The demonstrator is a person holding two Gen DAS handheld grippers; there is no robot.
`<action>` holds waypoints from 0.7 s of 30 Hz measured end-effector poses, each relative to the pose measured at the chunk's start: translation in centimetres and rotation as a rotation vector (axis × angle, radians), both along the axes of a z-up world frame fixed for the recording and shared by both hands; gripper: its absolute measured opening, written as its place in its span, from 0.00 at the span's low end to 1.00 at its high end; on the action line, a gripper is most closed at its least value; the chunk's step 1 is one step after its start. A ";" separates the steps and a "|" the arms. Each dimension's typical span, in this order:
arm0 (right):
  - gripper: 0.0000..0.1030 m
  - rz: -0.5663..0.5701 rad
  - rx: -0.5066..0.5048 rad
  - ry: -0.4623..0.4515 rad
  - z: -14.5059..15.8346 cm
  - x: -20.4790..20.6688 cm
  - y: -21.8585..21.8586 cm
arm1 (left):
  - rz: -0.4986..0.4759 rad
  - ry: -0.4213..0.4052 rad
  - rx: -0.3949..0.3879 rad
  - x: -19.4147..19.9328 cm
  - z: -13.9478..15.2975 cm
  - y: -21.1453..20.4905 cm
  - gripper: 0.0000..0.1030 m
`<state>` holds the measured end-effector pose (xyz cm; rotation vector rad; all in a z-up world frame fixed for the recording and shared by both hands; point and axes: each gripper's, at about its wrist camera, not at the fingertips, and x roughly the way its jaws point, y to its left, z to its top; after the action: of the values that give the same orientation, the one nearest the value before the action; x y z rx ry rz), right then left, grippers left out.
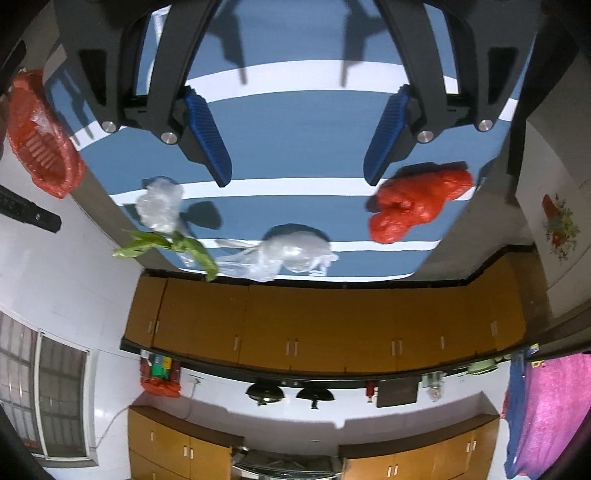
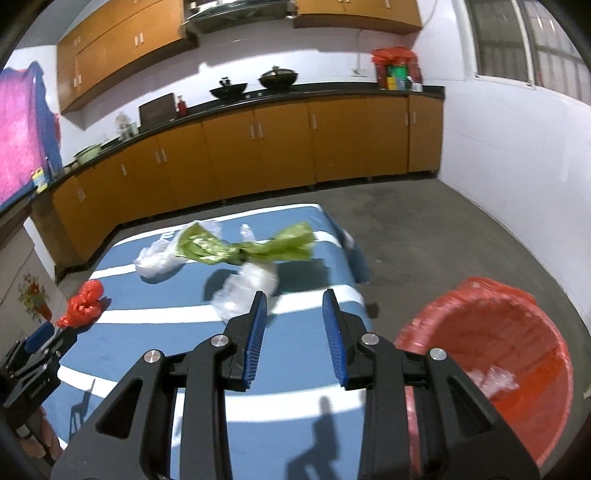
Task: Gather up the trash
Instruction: 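Move both open tools back over the table, then close the right tool on the green plastic bag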
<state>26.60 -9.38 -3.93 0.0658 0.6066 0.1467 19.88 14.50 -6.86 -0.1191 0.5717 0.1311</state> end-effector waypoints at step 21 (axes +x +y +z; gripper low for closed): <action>0.46 -0.142 0.002 0.033 -2.9 9.6 4.1 | 0.060 0.003 -0.062 1.6 -1.5 4.8 0.71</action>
<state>36.22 -5.29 -6.85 0.1130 0.6324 0.0090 21.47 19.32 -8.39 -0.1960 0.5759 0.1720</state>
